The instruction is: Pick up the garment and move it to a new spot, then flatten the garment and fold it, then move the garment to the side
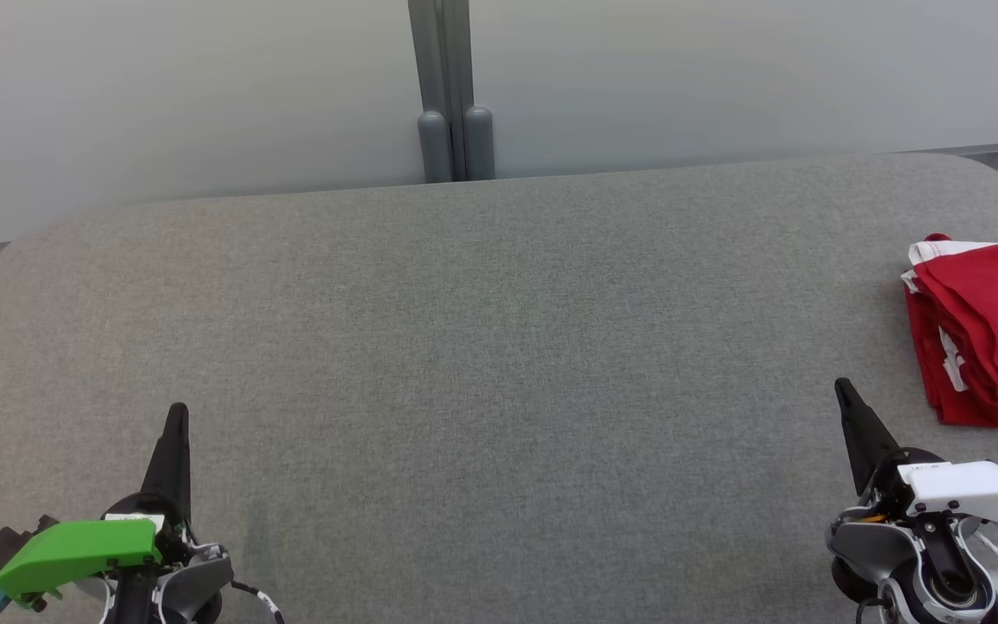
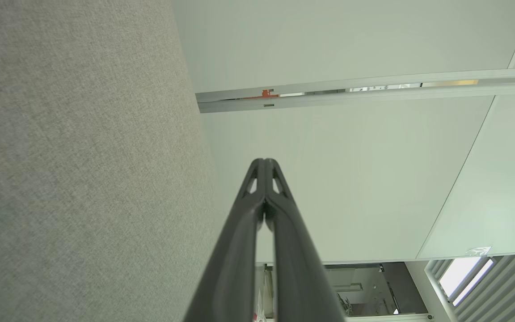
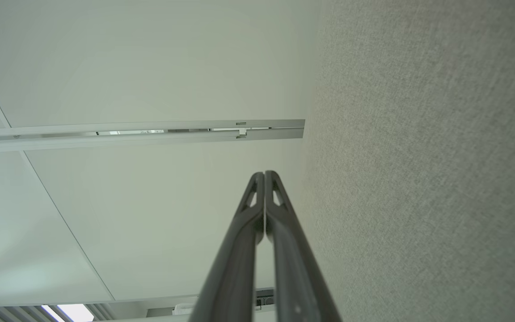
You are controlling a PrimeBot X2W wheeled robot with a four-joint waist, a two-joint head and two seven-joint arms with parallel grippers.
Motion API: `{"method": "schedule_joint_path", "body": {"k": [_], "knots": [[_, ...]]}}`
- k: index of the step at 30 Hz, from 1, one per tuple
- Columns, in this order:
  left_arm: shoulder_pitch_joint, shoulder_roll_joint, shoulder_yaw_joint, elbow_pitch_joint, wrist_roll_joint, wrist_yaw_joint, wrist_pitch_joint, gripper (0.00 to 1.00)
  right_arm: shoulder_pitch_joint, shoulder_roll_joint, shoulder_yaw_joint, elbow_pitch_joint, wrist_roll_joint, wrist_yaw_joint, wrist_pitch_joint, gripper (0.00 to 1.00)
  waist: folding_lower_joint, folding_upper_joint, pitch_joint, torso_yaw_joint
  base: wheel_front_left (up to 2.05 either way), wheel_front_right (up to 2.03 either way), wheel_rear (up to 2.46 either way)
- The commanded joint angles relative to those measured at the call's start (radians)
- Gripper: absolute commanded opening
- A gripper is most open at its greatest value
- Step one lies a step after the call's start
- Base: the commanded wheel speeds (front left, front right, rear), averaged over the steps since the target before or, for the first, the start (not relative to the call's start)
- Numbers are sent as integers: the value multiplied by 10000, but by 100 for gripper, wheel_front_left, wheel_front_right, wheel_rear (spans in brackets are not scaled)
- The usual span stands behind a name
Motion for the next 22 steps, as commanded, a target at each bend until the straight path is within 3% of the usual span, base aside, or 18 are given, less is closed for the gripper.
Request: {"method": "schedule_joint_path", "body": {"k": [1, 22], "knots": [[-208, 73, 58, -20, -225, -52, 72, 0, -84, -49, -36, -84, 191, 4, 82, 0, 0, 0, 11, 5, 0, 0, 0], [-223, 74, 67, -16, -388, -57, 131, 0, -97, -50, -56, -103, 415, 4, 132, 0, 0, 0, 41, 15, 0, 0, 0]]}}
